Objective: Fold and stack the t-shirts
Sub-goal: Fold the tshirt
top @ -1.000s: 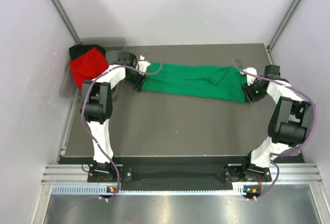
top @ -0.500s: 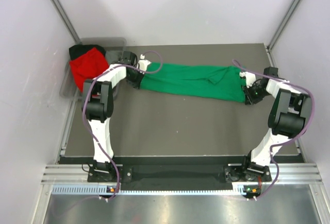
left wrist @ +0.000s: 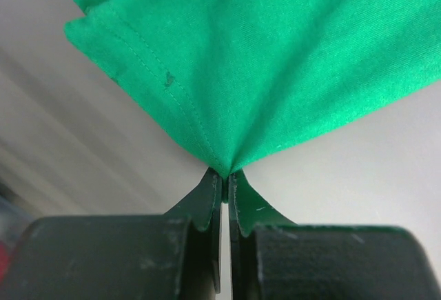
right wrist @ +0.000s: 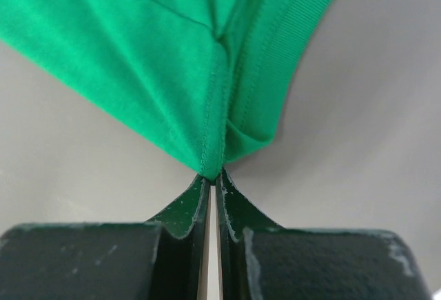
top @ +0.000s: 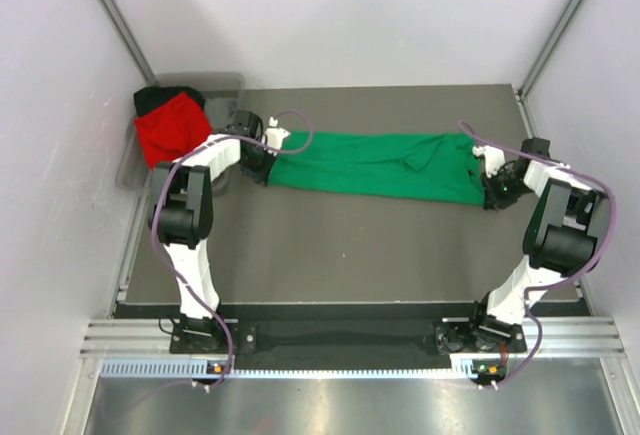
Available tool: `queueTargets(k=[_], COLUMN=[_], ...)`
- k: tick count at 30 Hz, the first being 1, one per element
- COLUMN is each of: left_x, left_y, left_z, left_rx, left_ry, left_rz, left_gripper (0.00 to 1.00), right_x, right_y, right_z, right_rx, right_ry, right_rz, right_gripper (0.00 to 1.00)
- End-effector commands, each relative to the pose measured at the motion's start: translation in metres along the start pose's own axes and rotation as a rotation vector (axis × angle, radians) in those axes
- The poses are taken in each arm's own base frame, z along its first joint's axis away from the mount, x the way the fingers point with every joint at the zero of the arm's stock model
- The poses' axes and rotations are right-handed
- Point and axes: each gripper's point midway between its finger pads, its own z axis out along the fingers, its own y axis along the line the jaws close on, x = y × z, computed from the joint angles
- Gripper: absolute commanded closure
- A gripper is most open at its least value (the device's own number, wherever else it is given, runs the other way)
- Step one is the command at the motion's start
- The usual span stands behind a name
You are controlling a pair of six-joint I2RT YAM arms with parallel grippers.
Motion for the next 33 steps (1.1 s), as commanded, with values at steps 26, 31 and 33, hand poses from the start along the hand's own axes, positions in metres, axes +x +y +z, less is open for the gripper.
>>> queueTargets(k=[26,31,33], left_x=[0.052,0.04,0.038], left_y=[-0.088,-0.102,-0.105], left_z=[-0.163,-0.134,-0.125], left_rx=[0.008,0.118,0.148], left_ry=[-0.208,-0.189,-0.177], left_rz=[0.046,0.002,-0.009], left_gripper=[0.51,0.53,0.57], right_x=[-0.002,-0.055,-0.067], right_y=[0.05,0.075,0.079], right_z=[-0.146,-0.132,-0.12], right_rx=[-0.002,-0.155,-0.181], right_ry=[-0.188,-0.318,-0.329], right_rz=[-0.125,-0.114,-0.137], right_gripper=[0.54,0.59,0.62])
